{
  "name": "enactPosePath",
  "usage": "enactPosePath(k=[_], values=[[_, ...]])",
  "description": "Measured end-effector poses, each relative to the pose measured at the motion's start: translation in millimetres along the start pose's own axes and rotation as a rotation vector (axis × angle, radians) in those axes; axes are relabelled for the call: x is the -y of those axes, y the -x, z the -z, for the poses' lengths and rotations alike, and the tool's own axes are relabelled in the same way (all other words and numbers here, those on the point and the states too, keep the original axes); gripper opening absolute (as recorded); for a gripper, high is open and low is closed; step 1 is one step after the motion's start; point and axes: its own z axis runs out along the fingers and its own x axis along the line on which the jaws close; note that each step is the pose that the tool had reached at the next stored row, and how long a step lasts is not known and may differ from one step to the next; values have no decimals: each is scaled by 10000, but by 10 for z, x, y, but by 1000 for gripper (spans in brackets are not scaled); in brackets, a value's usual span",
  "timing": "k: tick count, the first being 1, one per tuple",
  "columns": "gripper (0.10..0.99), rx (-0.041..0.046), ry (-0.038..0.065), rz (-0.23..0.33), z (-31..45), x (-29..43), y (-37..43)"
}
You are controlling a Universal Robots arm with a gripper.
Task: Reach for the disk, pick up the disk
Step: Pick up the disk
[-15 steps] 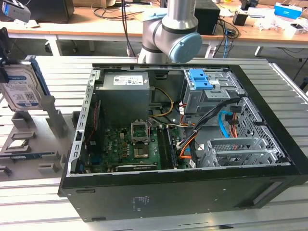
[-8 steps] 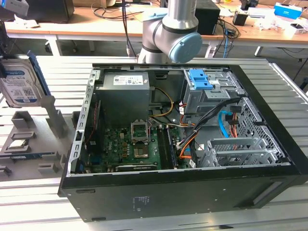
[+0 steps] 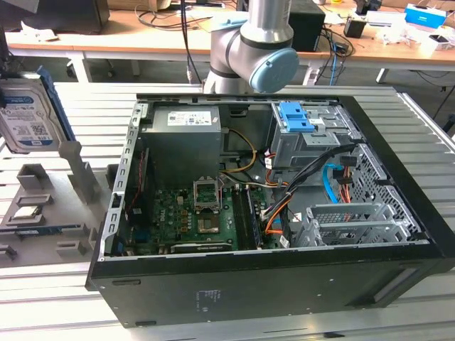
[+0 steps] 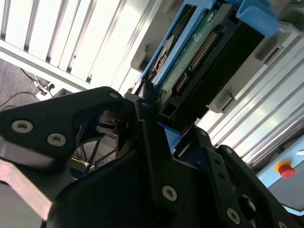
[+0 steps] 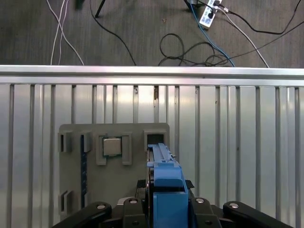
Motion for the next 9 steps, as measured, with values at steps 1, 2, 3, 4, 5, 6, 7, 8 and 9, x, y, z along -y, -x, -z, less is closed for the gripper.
enactPosePath(k=[1,2,3,4,5,6,7,8,9], values=[[369,0,2,0,17,1,0],[369,0,3,0,30,2,0],[369,0,5,0,43,3,0],[369,0,6,-1,62,4,0],[369,0,8,0,91,5,0],[369,0,12,0,132,6,1],[369,0,14,0,159,7,1],[369,0,17,0,178,8,1],[369,0,19,0,208,9,1]])
